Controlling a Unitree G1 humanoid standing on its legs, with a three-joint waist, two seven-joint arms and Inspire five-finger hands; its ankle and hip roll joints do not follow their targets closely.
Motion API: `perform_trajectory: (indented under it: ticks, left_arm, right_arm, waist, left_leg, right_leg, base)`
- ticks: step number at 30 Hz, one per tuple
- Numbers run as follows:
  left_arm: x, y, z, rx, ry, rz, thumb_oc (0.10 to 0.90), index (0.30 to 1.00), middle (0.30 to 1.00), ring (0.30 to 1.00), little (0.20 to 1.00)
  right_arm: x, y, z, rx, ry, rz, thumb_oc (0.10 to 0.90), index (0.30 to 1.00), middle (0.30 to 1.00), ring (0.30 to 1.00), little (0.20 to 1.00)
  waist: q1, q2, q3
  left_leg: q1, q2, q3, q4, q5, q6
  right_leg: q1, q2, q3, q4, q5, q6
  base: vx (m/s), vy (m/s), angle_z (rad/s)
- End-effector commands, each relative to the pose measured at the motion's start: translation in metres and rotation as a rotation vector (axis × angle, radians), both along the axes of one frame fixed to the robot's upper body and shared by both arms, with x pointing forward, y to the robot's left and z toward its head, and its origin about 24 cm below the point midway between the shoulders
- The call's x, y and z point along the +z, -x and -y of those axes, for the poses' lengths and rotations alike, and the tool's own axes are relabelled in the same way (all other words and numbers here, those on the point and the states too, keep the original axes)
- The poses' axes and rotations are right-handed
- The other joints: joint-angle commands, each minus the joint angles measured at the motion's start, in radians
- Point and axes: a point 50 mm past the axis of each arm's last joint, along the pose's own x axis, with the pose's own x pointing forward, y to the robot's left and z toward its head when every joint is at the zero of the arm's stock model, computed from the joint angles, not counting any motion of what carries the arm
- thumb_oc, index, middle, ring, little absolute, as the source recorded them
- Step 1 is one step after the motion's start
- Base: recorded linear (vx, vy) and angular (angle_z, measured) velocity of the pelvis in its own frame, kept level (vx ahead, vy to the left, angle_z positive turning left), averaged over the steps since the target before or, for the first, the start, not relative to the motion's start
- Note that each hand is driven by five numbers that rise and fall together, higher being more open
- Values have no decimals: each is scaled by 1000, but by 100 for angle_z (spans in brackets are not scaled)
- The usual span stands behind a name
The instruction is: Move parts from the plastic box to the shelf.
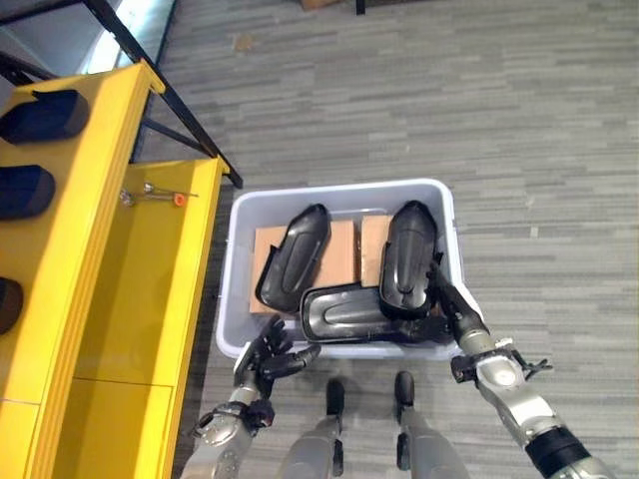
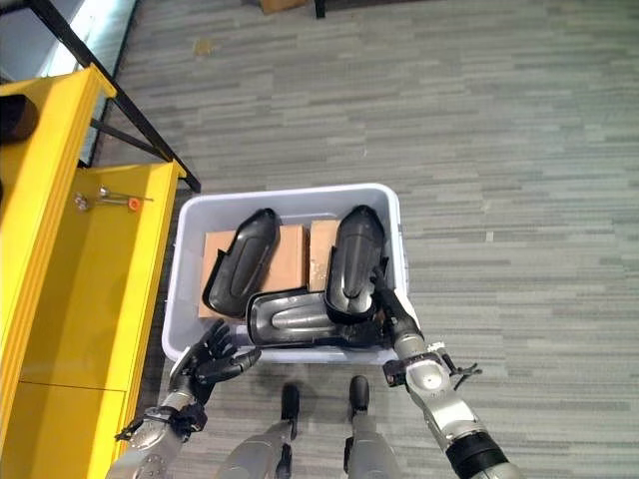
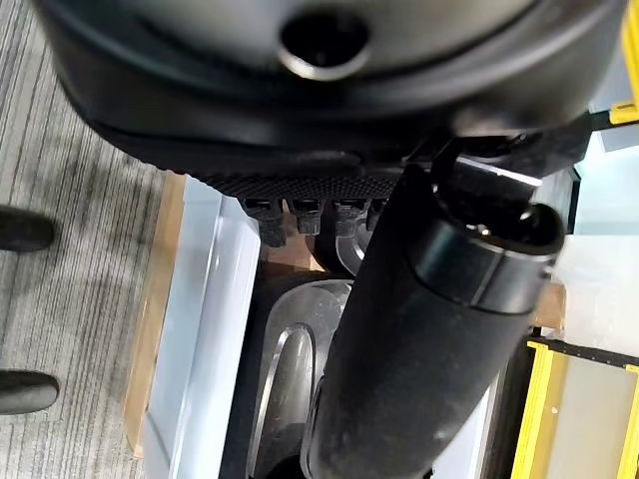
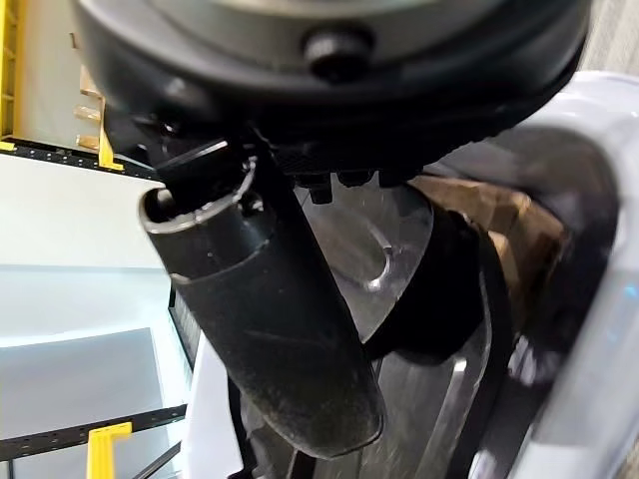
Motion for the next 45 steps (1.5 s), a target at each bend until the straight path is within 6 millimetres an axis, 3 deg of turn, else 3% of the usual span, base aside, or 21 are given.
perform_trajectory:
  ticks: [1, 14, 21, 33, 39, 45]
  left_arm:
    - [16, -5, -2, -34, -16, 96, 900, 1000, 1000, 1000, 1000]
    - [30, -13, -9, -42, -48, 154, 900, 1000, 1000, 1000, 1000]
    - [35, -15, -6, -54, -51, 173, 900, 1000, 1000, 1000, 1000]
    - [36, -18, -4, -53, -52, 184, 900, 1000, 1000, 1000, 1000]
    - [40, -21, -6, -52, -70, 202, 900, 1000, 1000, 1000, 1000]
    - [41, -22, -6, -45, -73, 207, 900, 1000, 1000, 1000, 1000]
  right_arm:
    - [46, -14, -17, 75, 46, 249, 900, 1000, 1000, 1000, 1000]
    - [64, -34, 0, 28, 309, 311, 900, 1000, 1000, 1000, 1000]
    - [75, -38, -10, 77, 405, 366, 900, 1000, 1000, 1000, 1000]
    - [76, -43, -22, 143, 554, 385, 900, 1000, 1000, 1000, 1000]
    - [77, -44, -24, 217, 816, 419, 900, 1000, 1000, 1000, 1000]
    - [79, -48, -23, 216, 872, 426, 900, 1000, 1000, 1000, 1000]
  waist:
    - [1, -56, -54]
    - [15, -51, 11]
    - [20, -55, 29]
    - [29, -56, 45]
    - [35, -62, 58]
    - [42, -62, 63]
  left_leg:
    - [-7, 48, -11, -9, 17, -28]
    - [-45, 25, 9, -9, 18, -19]
    - [-55, 29, 12, -9, 21, -21]
    - [-66, 27, 8, -9, 23, -21]
    - [-76, 23, 5, -9, 21, -21]
    - [-88, 23, 4, -9, 23, -22]
  right_leg:
    - [32, -120, 16, 0, -80, 102]
    - [-22, -146, 35, 4, -56, 111]
    - [-36, -140, 37, 6, -56, 111]
    - [-45, -140, 32, 8, -57, 112]
    - [-49, -145, 25, 6, -56, 117]
    - [-57, -147, 24, 4, -53, 119]
  base:
    - [-44, 58, -2]
    - [-32, 29, -2]
    - [0, 0, 0]
    - [0, 0, 0]
    - [0, 0, 0]
    - [0, 0, 0]
